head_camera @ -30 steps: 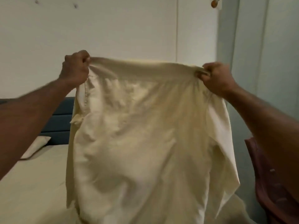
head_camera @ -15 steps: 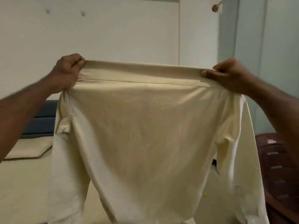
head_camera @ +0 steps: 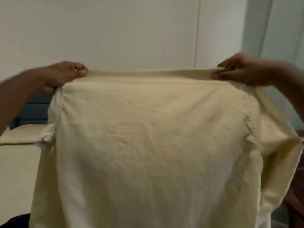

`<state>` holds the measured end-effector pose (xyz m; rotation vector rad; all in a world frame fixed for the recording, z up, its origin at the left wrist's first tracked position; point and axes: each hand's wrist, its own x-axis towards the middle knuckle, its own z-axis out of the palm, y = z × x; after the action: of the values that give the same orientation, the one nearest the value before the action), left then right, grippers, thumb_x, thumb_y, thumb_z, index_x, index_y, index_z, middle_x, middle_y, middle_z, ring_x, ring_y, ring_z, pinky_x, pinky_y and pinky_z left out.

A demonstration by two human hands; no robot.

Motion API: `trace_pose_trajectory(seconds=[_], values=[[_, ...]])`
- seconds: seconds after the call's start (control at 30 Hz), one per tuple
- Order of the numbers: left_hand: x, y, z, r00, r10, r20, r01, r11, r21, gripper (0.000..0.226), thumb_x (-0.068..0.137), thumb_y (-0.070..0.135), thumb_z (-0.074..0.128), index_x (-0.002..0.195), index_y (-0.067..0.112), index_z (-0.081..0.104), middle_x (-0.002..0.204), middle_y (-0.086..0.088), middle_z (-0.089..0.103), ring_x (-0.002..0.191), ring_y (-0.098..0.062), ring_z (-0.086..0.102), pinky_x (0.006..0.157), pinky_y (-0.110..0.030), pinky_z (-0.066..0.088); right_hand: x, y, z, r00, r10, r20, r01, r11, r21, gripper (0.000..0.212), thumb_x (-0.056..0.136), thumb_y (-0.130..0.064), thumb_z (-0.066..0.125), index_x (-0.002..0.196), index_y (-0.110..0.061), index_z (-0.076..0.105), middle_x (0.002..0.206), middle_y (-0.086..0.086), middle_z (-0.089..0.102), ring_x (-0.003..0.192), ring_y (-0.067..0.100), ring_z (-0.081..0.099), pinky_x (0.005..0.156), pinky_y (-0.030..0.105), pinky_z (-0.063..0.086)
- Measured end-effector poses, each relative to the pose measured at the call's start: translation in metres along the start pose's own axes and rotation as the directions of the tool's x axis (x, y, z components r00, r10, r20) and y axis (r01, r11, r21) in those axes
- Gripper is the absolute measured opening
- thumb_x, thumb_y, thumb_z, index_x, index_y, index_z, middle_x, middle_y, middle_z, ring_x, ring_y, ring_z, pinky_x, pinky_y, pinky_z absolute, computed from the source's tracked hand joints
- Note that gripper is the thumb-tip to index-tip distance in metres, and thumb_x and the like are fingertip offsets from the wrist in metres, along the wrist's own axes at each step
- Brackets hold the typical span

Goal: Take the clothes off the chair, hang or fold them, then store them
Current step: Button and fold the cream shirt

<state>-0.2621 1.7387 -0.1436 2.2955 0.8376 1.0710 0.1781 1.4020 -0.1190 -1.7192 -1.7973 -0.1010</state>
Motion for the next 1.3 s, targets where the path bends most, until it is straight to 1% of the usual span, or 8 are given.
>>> trace_pose_trajectory(seconds=[0.13, 0.23, 0.5, 0.73, 0.93, 1.03, 1.23, 1.3], values=[[-0.033, -0.097, 0.106, 0.987, -0.102, 0.128, 0.089, 0.99, 0.108, 0.024, 0.107, 0.024, 0.05, 0.09, 0.019, 0.066, 0.084, 0.002, 0.063, 0.082, -0.013, 0.054, 0.07, -0.026, 0.046, 0.0, 0.082, 0.129, 0.975, 0.114, 0.191, -0.086, 0.985, -0.151, 0.021, 0.095, -0.036, 0.066, 0.074, -0.036, 0.068, 0.065, -0.02, 0.061, 0.063, -0.001, 0.055, 0.067, 0.021, 0.045], [-0.065, -0.197, 0.18, 0.969, -0.221, 0.107, 0.208, 0.97, 0.125, 0.025, 0.106, 0.023, 0.051, 0.084, 0.019, 0.063, 0.077, -0.003, 0.061, 0.078, -0.016, 0.053, 0.069, -0.029, 0.043, -0.012, 0.149, 0.242, 0.942, 0.226, 0.25, -0.154, 0.949, -0.277, 0.016, 0.101, -0.025, 0.061, 0.107, -0.019, 0.074, 0.102, -0.001, 0.073, 0.099, 0.024, 0.067, 0.089, 0.034, 0.047], [-0.12, -0.344, 0.329, 0.928, -0.37, -0.045, 0.371, 0.906, 0.202, 0.026, 0.106, 0.014, 0.047, 0.086, 0.027, 0.058, 0.078, -0.005, 0.066, 0.076, -0.03, 0.063, 0.069, -0.035, 0.044, -0.013, 0.248, 0.422, 0.874, 0.406, 0.266, -0.255, 0.85, -0.461, 0.031, 0.108, -0.042, 0.036, 0.129, -0.035, 0.056, 0.114, 0.002, 0.067, 0.1, 0.028, 0.062, 0.077, 0.036, 0.049], [0.002, -0.372, 0.337, 0.934, -0.047, -0.353, 0.143, 0.957, 0.251, 0.016, 0.107, 0.017, 0.043, 0.098, 0.02, 0.056, 0.08, -0.01, 0.061, 0.074, -0.023, 0.058, 0.069, -0.033, 0.039, 0.086, 0.309, 0.456, 0.965, 0.258, -0.053, -0.254, 0.862, -0.438, 0.024, 0.106, -0.038, 0.034, 0.124, -0.03, 0.048, 0.098, 0.011, 0.066, 0.079, 0.035, 0.064, 0.069, 0.043, 0.057], [-0.011, -0.428, 0.395, 0.912, -0.41, -0.003, 0.335, 0.741, 0.582, 0.025, 0.102, 0.023, 0.05, 0.126, 0.021, 0.047, 0.11, -0.017, 0.06, 0.104, -0.042, 0.06, 0.087, -0.053, 0.045, 0.056, 0.362, 0.519, 0.676, 0.686, 0.269, -0.491, 0.692, -0.53, 0.056, 0.096, -0.056, 0.058, 0.141, -0.035, 0.033, 0.136, 0.006, 0.055, 0.123, 0.034, 0.054, 0.101, 0.06, 0.034], [-0.037, -0.427, 0.42, 0.965, -0.26, 0.035, 0.144, 0.636, 0.758, 0.044, 0.091, 0.016, 0.07, 0.131, 0.017, 0.051, 0.124, -0.016, 0.057, 0.114, -0.038, 0.054, 0.092, -0.059, 0.038, 0.015, 0.36, 0.532, 0.71, 0.684, 0.168, -0.526, 0.673, -0.519, 0.056, 0.095, -0.057, 0.058, 0.14, -0.033, 0.036, 0.14, 0.003, 0.052, 0.128, 0.033, 0.05, 0.101, 0.062, 0.033], [-0.107, -0.363, 0.469, 0.938, -0.086, 0.337, -0.138, 0.796, 0.589, 0.055, 0.097, 0.059, 0.03, 0.136, 0.025, 0.051, 0.145, -0.004, 0.048, 0.139, -0.022, 0.04, 0.105, -0.057, 0.026, -0.1, 0.348, 0.49, 0.443, 0.889, 0.119, -0.878, 0.457, -0.142, 0.088, 0.073, -0.086, 0.059, 0.137, -0.029, 0.041, 0.125, 0.007, 0.061, 0.117, 0.036, 0.06, 0.097, 0.051, 0.049], [-0.118, -0.339, 0.485, 0.904, -0.122, 0.409, -0.113, 0.855, 0.505, 0.065, 0.095, 0.07, 0.025, 0.144, 0.031, 0.042, 0.15, 0.001, 0.041, 0.144, -0.016, 0.032, 0.11, -0.056, 0.019, -0.126, 0.348, 0.467, 0.359, 0.904, 0.233, -0.917, 0.388, -0.092, 0.066, 0.08, -0.071, 0.068, 0.121, -0.021, 0.062, 0.112, 0.003, 0.069, 0.11, 0.032, 0.065, 0.088, 0.04, 0.053]])
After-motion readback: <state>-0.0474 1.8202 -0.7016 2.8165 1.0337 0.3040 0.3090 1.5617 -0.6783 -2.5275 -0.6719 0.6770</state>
